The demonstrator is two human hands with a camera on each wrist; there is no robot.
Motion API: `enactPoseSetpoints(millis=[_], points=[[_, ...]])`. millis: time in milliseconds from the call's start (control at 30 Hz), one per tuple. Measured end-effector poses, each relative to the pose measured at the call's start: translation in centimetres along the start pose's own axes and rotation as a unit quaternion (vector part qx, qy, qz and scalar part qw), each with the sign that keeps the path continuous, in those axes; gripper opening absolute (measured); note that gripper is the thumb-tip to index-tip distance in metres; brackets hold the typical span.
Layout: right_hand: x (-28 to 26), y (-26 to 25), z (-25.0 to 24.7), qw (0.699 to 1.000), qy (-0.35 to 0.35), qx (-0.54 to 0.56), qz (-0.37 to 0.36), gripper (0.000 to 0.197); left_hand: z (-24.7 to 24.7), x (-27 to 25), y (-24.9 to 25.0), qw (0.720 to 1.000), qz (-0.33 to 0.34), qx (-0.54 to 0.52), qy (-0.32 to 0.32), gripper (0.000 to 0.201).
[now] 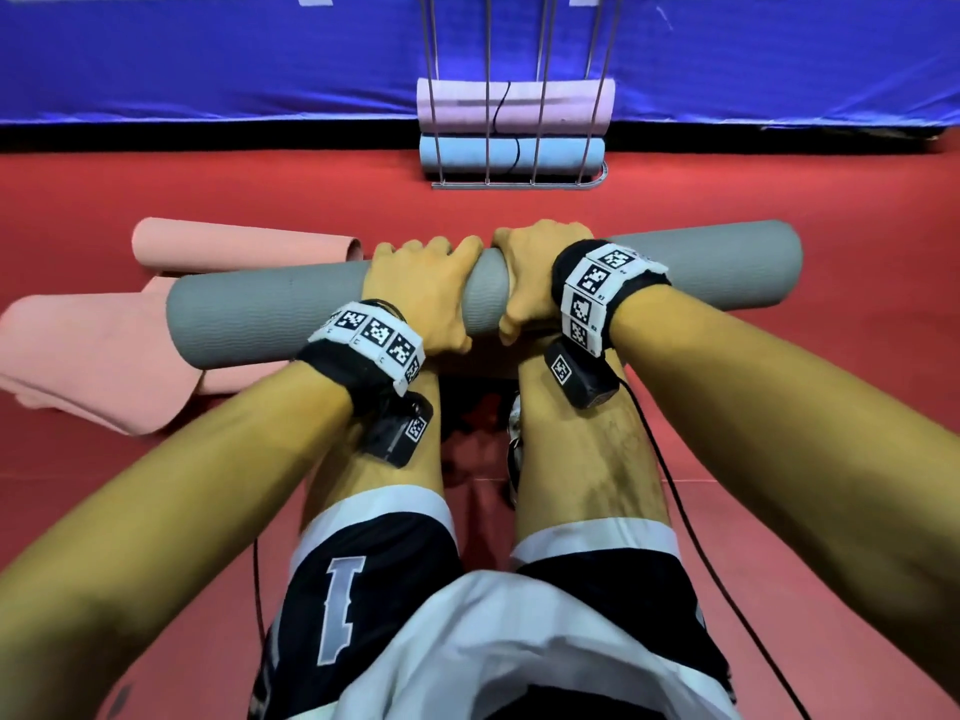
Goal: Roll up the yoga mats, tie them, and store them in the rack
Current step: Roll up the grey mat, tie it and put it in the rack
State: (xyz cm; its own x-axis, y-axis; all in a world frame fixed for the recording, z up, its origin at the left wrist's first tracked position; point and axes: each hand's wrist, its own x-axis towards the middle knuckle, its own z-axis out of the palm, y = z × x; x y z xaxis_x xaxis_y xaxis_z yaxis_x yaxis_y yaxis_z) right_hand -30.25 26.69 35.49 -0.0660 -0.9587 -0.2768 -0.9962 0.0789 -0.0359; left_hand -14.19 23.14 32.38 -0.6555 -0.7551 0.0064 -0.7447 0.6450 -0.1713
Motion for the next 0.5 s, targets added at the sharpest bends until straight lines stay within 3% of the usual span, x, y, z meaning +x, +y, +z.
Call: enactPoseSetpoints(millis=[133, 200, 267, 500], points=[[-1.7, 0.4, 1.5, 0.987, 0.145, -0.049, -0.058, 0.101, -3.1, 0.2, -1.9, 0.999, 0.003, -0.011, -0.030, 0.087], [-2.7, 1.1, 1.4, 0.970, 0.216, -0.084, -0.075, 0.117, -5.4, 0.4, -3.1, 0.999, -0.002, -0.025, -0.029, 0.087], [-3.5, 1.6, -0.1, 0.957, 0.258, -0.112, -0.072, 0.121, -7.9, 0.4, -3.5, 0.999, 0.004, -0.026, -0.026, 0.089], [-6.3, 1.7, -9.4, 0.964, 0.238, -0.090, -0.072, 0.090, -16.1, 0.2, -4.3, 0.996, 0.008, -0.073, -0.058, 0.089]])
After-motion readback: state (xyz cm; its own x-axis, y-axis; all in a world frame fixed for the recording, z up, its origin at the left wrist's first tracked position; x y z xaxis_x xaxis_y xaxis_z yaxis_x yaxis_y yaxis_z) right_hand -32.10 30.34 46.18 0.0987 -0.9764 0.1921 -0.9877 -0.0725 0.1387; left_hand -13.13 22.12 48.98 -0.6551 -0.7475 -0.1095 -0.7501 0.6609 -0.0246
